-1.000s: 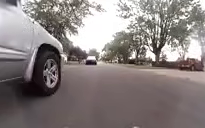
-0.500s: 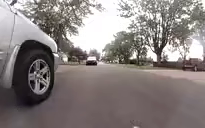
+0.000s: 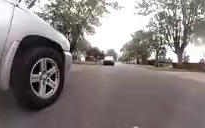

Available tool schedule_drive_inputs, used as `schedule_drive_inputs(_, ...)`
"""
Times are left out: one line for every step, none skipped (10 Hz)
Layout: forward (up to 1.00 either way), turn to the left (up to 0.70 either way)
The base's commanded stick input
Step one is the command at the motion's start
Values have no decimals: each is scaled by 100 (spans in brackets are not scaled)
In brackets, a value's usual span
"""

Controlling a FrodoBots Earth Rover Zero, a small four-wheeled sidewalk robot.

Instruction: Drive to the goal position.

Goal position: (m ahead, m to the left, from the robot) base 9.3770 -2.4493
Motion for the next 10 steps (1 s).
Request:
schedule_drive_inputs(70, -5)
schedule_drive_inputs(70, -5)
schedule_drive_inputs(70, -5)
schedule_drive_inputs(70, -5)
schedule_drive_inputs(70, -5)
schedule_drive_inputs(70, -5)
schedule_drive_inputs(70, 1)
schedule_drive_inputs(70, 25)
schedule_drive_inputs(70, -2)
schedule_drive_inputs(70, -5)
